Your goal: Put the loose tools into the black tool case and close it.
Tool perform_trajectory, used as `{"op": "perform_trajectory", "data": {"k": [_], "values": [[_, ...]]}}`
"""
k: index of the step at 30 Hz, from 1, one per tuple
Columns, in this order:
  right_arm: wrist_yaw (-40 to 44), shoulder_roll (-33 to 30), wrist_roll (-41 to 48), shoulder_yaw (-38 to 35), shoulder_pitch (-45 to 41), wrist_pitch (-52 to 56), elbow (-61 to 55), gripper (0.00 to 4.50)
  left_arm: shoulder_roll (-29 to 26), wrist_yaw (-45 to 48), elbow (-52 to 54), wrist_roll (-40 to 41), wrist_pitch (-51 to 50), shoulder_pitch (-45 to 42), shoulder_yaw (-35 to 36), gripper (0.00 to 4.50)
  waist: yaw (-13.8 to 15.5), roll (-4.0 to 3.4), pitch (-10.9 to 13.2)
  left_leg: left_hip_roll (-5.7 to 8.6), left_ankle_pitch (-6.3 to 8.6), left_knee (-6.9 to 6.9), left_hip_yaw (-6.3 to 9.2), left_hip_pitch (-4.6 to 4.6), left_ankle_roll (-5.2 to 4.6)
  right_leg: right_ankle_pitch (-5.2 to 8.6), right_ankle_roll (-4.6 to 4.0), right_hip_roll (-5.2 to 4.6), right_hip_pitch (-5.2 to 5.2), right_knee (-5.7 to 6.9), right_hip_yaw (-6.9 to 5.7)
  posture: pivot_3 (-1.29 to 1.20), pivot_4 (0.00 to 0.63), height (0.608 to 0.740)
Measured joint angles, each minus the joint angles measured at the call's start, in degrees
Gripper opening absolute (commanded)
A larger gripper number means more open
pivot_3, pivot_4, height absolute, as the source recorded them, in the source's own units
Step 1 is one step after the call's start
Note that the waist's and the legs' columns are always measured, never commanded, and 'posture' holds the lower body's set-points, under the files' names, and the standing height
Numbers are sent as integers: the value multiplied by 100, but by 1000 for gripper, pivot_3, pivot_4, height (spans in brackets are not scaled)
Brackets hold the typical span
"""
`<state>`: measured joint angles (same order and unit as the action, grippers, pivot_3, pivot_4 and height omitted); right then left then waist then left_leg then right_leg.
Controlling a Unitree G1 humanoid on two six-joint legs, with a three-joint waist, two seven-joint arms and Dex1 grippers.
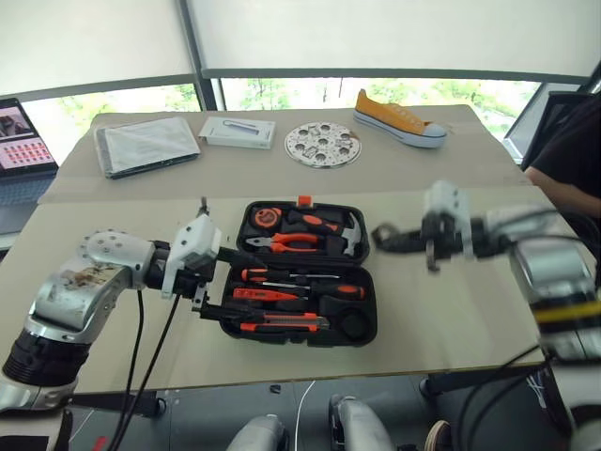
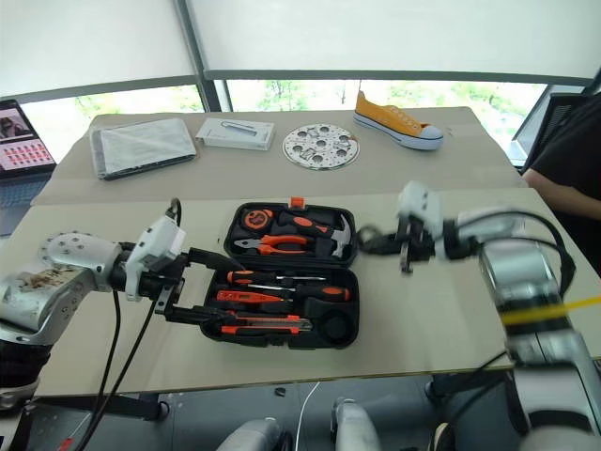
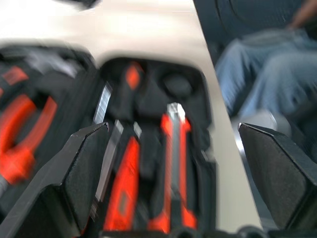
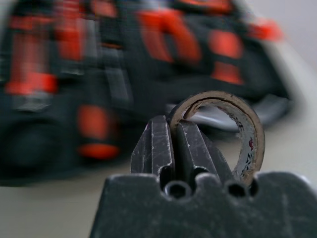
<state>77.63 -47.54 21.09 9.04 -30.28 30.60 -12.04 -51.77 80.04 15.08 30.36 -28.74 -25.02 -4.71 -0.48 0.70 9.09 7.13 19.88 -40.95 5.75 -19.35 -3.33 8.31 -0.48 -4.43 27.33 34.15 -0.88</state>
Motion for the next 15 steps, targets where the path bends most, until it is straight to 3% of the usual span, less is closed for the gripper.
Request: {"op": "perform_trajectory", "data": {"k": [5,14,15], "values": [[-254,-219,-11,247,605,191,-1333,22,-20,243,119,-36,210,35,-121,4500,46,1,1,6,1,-20,-12,24,-1,-11,18,2,-33,-4,4,0,150,737],[-750,-133,-520,760,838,124,-1376,22,17,306,136,-114,243,-147,-259,4500,90,2,1,3,-4,-14,-14,22,7,-15,7,4,-24,-5,-2,0,150,737],[-795,-127,-645,886,844,73,-1329,395,27,292,140,-114,228,-205,-271,4500,93,2,1,4,-4,-14,-14,22,7,-15,7,3,-24,-5,-2,0,150,737]]}}
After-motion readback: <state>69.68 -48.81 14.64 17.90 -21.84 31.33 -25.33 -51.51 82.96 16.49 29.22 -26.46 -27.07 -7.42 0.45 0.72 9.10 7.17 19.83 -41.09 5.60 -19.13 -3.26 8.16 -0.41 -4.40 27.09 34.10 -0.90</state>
